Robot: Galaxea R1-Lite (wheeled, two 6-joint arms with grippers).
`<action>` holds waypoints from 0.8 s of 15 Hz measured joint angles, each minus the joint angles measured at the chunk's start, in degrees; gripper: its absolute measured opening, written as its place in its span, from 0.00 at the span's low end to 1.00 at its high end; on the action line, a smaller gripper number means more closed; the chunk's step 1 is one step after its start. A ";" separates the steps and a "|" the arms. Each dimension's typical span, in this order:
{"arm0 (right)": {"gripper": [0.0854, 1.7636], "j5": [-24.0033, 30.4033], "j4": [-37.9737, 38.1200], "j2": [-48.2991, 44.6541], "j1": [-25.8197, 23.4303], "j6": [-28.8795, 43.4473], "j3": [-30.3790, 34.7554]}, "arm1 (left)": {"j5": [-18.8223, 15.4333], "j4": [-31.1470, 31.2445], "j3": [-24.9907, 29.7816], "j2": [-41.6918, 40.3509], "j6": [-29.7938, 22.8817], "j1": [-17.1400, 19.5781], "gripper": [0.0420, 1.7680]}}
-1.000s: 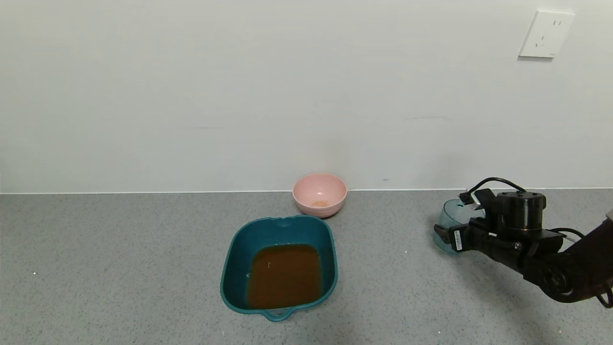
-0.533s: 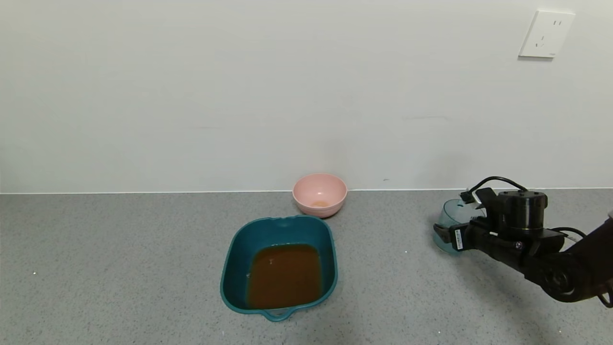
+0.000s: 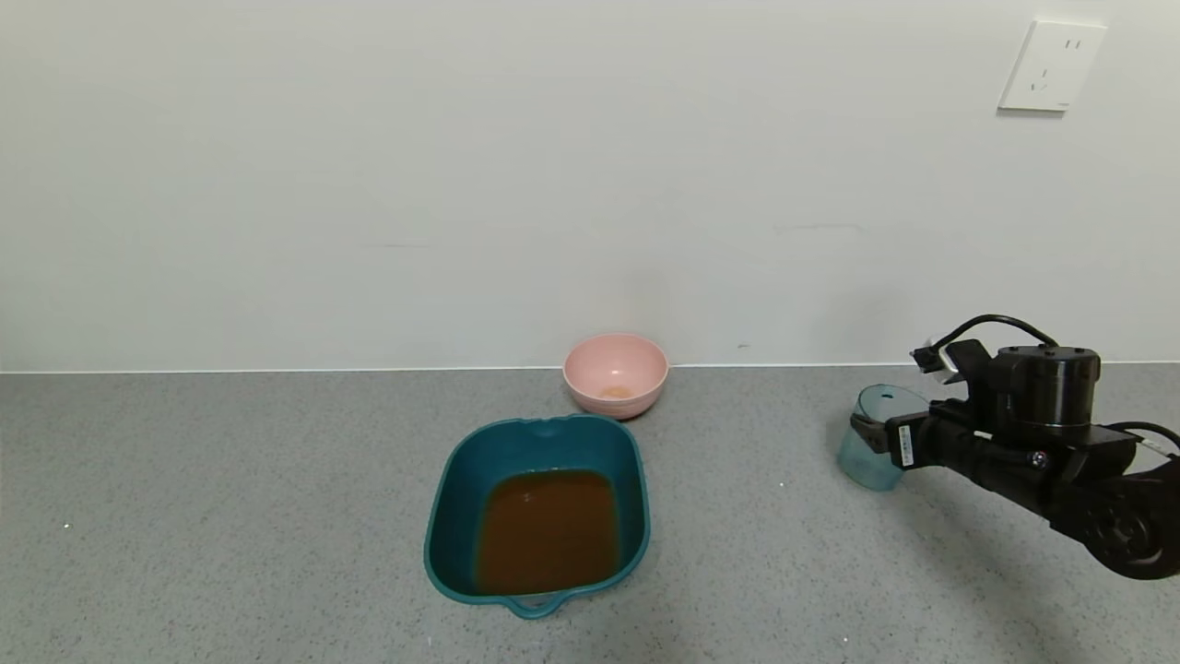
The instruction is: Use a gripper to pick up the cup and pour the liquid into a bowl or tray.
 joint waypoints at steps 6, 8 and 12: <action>0.96 -0.72 1.11 -8.89 1.90 0.67 5.72 | -0.02 0.02 0.00 0.00 0.00 0.00 0.97; 0.96 -1.33 1.07 -12.21 2.23 1.44 8.50 | 0.00 0.00 0.00 0.00 0.00 0.00 0.97; 0.96 -2.51 1.11 -19.47 2.32 1.63 14.14 | 0.00 0.00 0.00 0.00 0.00 0.00 0.97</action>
